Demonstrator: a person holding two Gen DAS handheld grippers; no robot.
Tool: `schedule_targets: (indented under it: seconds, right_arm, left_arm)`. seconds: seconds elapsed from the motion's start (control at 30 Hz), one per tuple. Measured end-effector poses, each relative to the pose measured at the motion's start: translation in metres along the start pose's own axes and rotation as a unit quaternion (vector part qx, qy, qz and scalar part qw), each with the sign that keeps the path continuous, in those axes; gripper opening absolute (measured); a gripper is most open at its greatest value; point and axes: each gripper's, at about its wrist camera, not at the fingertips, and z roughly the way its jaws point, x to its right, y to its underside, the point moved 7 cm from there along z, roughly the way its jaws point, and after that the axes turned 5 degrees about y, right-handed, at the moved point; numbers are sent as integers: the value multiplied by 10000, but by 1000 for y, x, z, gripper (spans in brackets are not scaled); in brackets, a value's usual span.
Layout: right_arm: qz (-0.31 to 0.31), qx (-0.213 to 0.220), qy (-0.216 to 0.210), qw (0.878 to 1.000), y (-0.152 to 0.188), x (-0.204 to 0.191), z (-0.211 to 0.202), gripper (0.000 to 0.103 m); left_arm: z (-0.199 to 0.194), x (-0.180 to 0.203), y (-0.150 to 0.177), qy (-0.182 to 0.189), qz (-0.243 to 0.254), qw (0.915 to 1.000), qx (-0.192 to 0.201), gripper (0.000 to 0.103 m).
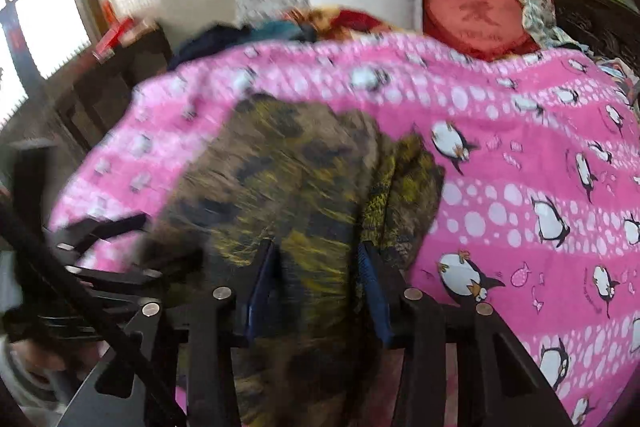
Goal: Fold small clothes
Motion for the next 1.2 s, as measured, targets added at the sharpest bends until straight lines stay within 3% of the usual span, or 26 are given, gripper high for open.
schedule_targets:
  seconds: [0.17, 0.37, 0.53, 0.7, 0.87, 1.03, 1.2]
  right_arm:
    - [113, -148, -77, 9998, 5, 16, 28, 48]
    - [361, -14, -114, 9993, 6, 15, -1, 50]
    - [210, 148, -133, 9996, 24, 0, -35, 50]
    - [34, -118, 226, 9997, 52, 3, -20, 55]
    - [450, -24, 31, 9990, 52, 9, -30, 55]
    - [566, 319, 133, 9978, 38, 4, -52, 74]
    - [562, 621, 458, 9954, 24, 0, -66, 82]
  left_arm:
    - [11, 0, -3, -32, -33, 10000, 8, 95]
    - [4, 0, -2, -148, -9, 9998, 110, 95]
    - [-7, 5, 2, -316, 59, 9992, 220, 95]
    - [-13, 8, 7, -351, -27, 9991, 255, 95]
    - [-26, 8, 11, -505, -13, 9980, 370, 95]
    - [-41, 8, 11, -576, -40, 9968, 553, 95]
    - [-53, -1, 15, -605, -252, 9960, 615, 95]
